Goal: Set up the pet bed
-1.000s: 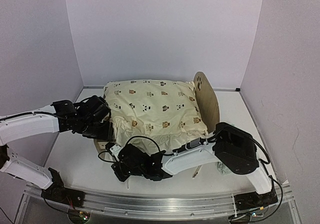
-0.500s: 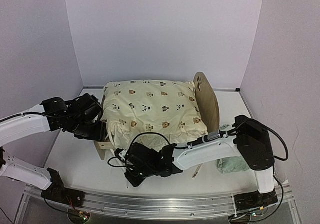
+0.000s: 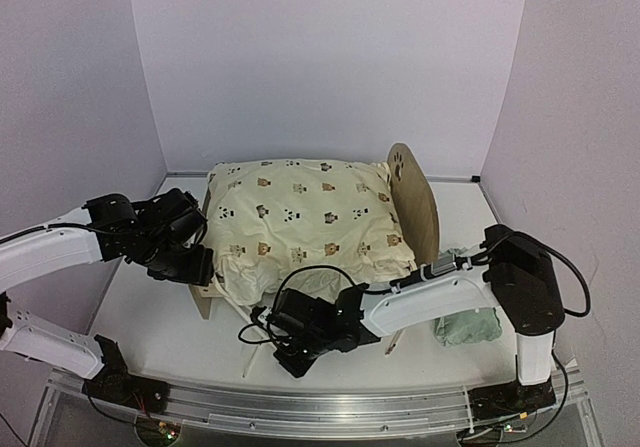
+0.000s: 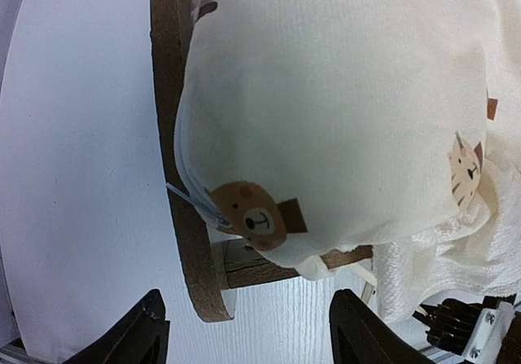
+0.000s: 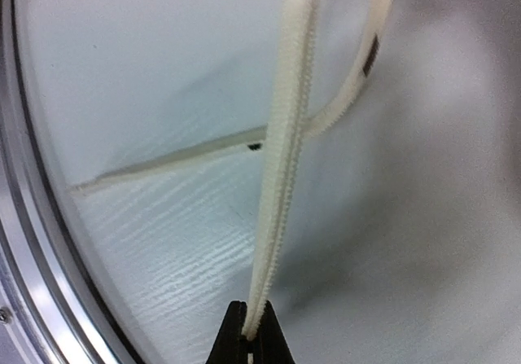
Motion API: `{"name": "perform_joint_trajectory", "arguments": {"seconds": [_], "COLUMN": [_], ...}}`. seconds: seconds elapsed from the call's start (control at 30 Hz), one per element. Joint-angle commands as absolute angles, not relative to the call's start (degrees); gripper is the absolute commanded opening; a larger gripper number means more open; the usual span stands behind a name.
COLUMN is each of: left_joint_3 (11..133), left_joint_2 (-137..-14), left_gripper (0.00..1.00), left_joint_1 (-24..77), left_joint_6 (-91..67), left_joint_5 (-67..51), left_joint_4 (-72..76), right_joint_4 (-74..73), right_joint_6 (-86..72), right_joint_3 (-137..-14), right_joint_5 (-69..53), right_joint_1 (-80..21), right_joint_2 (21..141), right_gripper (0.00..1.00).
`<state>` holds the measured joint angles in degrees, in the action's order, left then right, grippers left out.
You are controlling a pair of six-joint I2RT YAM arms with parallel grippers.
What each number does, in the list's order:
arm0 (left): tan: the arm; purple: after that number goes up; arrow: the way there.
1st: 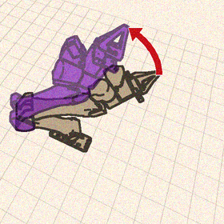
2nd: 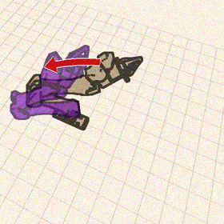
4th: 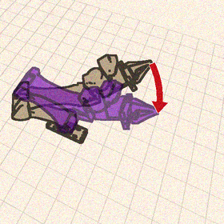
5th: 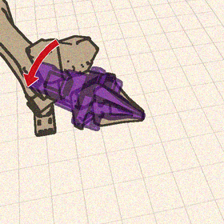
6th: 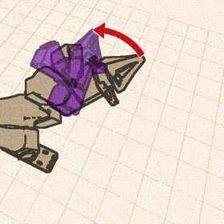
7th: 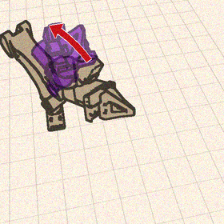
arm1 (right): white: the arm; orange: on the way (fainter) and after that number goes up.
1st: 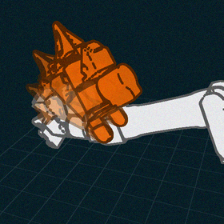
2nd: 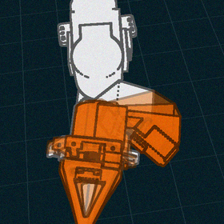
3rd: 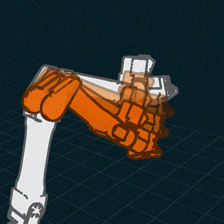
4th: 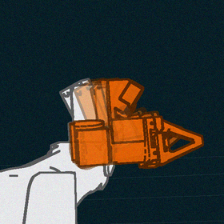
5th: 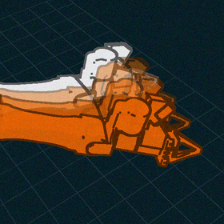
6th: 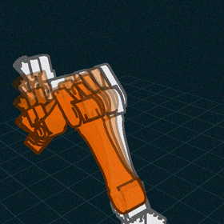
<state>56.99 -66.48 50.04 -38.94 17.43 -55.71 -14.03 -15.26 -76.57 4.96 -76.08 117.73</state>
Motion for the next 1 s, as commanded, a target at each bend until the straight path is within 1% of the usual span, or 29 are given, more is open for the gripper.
{"name": "perform_joint_trajectory", "arguments": {"seconds": [0.0, 0.17, 0.3, 0.5, 0.63, 0.73, 0.9, 0.97], "left_joint_3": [58.22, 57.31, 55.93, 52.81, 50.78, 48.78, 45.63, 44.99], "left_joint_2": [-65.48, -64.78, -64.51, -66.4, -69.4, -70.9, -72.68, -73.41], "left_gripper": [0.66, 0.62, 0.58, 0.55, 0.55, 0.57, 0.62, 0.62], "left_joint_1": [49.9, 52.14, 55.2, 60.44, 64.48, 65.68, 66.47, 66.56], "left_joint_6": [-38.79, -37.68, -38.07, -38.61, -38.07, -37.29, -36.93, -37.79], "left_joint_5": [15.71, 11.24, 7.86, 3.44, 0.73, -3.04, -6.73, -6.34], "left_joint_4": [-57.38, -56.72, -54.92, -51.06, -47.99, -44.03, -38.96, -38.4], "right_joint_4": [-16.92, -17.04, -16.96, -16.96, -16.96, -16.93, -16.79, -16.72], "right_joint_6": [-14.63, -14.59, -14.41, -14.41, -14.67, -15.13, -15.9, -16.33], "right_joint_3": [-73.67, -73.24, -75.66, -78.03, -77.33, -76.7, -76.45, -75.73], "right_joint_5": [3.42, 2.93, 4.15, 4.08, 3.95, 4.35, 4.73, 5.66], "right_joint_1": [-75.44, -75.4, -74.93, -74.15, -74.0, -73.99, -73.67, -73.54], "right_joint_2": [113.7, 114.32, 116.55, 119.48, 119.4, 119.27, 119.8, 119.33], "right_gripper": [0.0, 0.0, 0.0, 0.03, 0.08, 0.09, 0.0, 0.0]}}
